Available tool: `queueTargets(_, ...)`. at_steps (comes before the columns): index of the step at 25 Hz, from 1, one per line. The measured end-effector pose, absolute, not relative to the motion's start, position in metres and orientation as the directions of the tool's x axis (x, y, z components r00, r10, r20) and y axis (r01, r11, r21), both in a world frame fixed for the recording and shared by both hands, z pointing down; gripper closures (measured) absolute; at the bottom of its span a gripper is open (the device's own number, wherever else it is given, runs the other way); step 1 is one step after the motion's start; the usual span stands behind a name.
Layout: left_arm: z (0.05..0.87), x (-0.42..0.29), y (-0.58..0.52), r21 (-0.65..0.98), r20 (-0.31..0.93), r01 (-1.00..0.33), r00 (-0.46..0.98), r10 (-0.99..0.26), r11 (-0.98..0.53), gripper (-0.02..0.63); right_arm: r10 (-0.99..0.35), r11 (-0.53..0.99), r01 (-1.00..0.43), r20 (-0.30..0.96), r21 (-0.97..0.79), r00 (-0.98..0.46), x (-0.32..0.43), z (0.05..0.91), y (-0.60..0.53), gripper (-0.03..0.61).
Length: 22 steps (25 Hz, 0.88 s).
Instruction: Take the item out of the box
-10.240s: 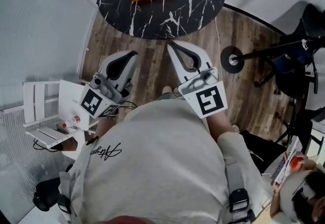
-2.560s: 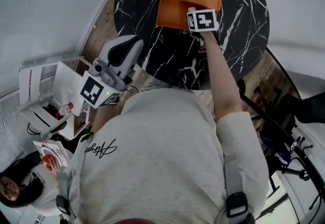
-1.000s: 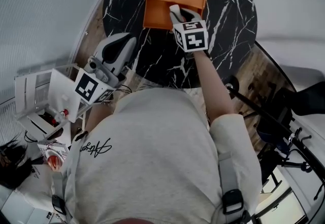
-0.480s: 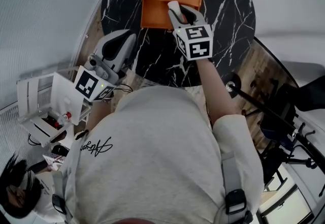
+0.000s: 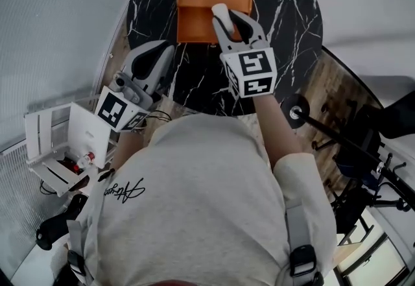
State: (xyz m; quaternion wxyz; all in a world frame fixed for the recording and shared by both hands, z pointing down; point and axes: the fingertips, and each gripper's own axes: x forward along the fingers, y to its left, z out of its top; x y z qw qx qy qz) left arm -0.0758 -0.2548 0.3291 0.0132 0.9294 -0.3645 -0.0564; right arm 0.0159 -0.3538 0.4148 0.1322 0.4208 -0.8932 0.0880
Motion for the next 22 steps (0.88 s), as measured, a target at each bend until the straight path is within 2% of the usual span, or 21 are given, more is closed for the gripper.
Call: queueTargets(22, 0.324, -0.067, -0.264, 0.056, -0.103, -0.655, 0.747, -0.657, -0.753, 0.612, -0.761, 0.649, -0.76, -0.027, -0.017, -0.649, 0.033, 0.314, -0.315, 0.448)
